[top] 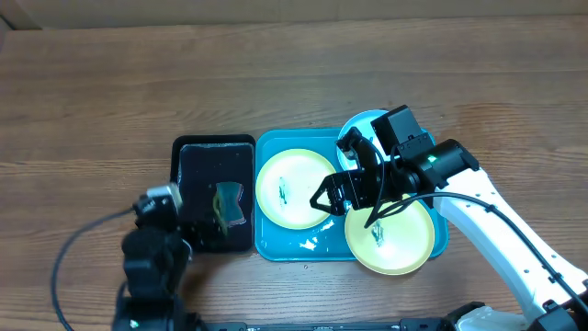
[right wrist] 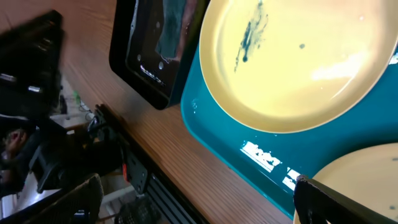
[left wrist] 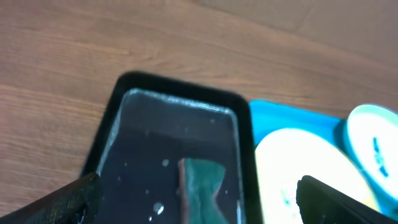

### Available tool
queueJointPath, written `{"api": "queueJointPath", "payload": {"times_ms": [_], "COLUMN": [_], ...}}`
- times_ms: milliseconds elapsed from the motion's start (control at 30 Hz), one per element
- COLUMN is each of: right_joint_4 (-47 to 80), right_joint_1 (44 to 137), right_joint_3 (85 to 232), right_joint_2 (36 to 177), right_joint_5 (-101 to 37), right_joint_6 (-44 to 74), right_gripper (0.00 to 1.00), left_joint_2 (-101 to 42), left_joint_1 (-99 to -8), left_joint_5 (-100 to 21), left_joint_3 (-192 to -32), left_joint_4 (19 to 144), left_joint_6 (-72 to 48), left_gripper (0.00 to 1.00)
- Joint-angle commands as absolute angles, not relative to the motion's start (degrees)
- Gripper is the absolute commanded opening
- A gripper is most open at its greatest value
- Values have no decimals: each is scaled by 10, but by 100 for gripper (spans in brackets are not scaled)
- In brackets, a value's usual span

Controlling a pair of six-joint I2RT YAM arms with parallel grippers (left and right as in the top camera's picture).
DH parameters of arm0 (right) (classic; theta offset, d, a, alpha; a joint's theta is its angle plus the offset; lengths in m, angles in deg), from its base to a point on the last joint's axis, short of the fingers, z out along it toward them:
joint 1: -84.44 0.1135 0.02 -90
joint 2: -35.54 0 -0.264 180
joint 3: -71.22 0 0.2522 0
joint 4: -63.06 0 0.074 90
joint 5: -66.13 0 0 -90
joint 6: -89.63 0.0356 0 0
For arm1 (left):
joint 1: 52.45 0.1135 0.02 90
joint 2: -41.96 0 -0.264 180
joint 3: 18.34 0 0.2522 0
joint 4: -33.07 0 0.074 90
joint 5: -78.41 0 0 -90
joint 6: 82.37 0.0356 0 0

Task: Clean dirty plates on tray and stack at the side
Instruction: 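Move the right gripper over the teal tray to the lower yellow plate's rim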

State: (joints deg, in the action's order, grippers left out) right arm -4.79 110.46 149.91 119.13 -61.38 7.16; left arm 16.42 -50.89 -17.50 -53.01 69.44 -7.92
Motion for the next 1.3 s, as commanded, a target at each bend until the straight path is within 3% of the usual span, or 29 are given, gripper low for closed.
{"api": "queueJointPath", "payload": {"times_ms": [0,333,567,833,967,1267], "right_joint_4": [-38,-32,-35,17,36,67], "right_joint_1": [1107,1107,1109,1114,1114,1114], "right_joint_3": [1515,1515,1514,1514,1514,1514], "right_joint_2": [1185,1185,1203,1262,1316,1420], "right_joint_5": [-617,-612,-458,-427,-427,-429], "right_joint_6": [71,70,135,121,121,160], "right_gripper": [100,100,100,100,93,68], "left_joint_2": [65,-242,-343,-428,-440,-440], "left_joint_1": [-506,-519,-519,-519,-519,-519], "left_joint_5": [-188,-215,-284,-307,-355,-347], "left_joint_3": [-649,-958,-971,-971,-971,-971], "left_joint_4": [732,1025,1047,1045,1031,1018], "left_joint_6": [-87,-87,-108,-105,-73,-61], "left_gripper": [100,100,100,96,80,76]}}
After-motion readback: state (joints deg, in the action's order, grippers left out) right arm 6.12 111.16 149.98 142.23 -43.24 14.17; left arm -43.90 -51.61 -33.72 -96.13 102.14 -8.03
